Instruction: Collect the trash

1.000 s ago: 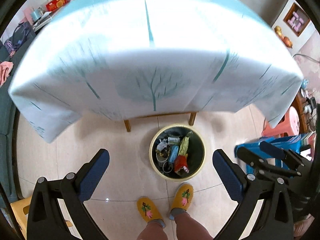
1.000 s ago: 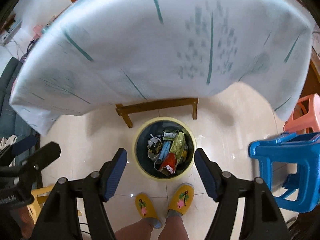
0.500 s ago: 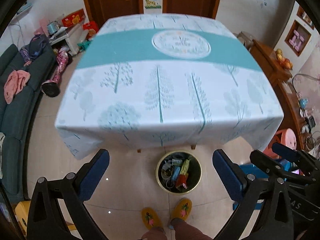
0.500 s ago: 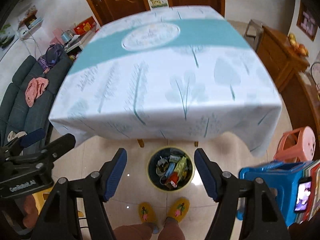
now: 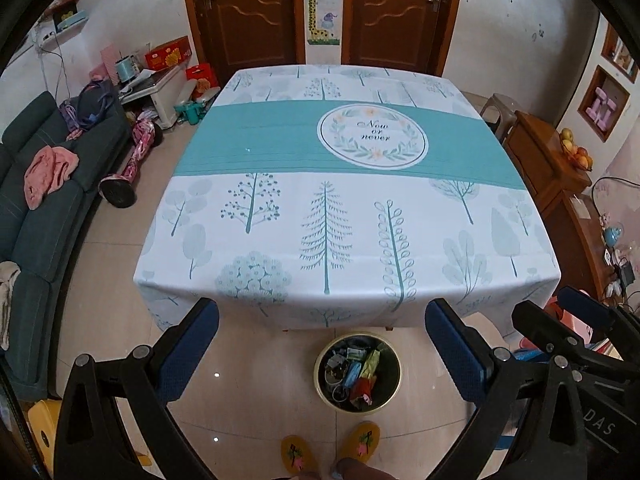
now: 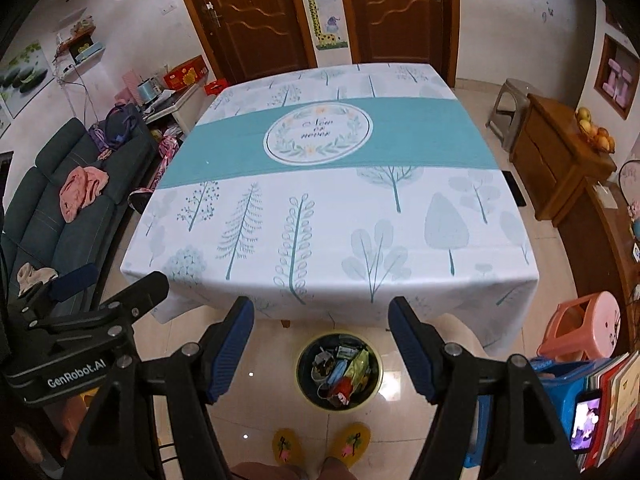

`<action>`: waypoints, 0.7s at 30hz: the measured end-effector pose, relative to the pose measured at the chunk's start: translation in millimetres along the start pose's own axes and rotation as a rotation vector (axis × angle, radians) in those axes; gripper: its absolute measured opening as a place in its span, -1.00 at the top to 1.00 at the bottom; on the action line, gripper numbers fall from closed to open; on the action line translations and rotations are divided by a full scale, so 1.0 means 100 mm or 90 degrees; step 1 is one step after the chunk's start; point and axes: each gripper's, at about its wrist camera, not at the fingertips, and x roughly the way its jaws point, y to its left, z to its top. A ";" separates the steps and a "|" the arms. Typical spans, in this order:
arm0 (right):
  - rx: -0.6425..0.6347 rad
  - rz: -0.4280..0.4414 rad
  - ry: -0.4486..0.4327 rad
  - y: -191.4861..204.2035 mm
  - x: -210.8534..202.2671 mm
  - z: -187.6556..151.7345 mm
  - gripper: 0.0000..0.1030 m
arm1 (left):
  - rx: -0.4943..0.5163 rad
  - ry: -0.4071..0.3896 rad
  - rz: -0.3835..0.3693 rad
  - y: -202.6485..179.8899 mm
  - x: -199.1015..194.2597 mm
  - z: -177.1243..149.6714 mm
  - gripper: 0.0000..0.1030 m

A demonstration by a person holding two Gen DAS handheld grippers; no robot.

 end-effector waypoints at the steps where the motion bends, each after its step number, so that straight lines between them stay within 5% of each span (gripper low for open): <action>1: -0.002 -0.003 -0.007 0.00 -0.01 0.02 -0.36 | -0.001 -0.003 0.002 0.00 0.00 0.01 -0.98; 21: -0.011 -0.019 -0.025 -0.07 -0.04 0.13 -0.36 | 0.002 -0.017 0.008 -0.13 0.03 0.11 -0.98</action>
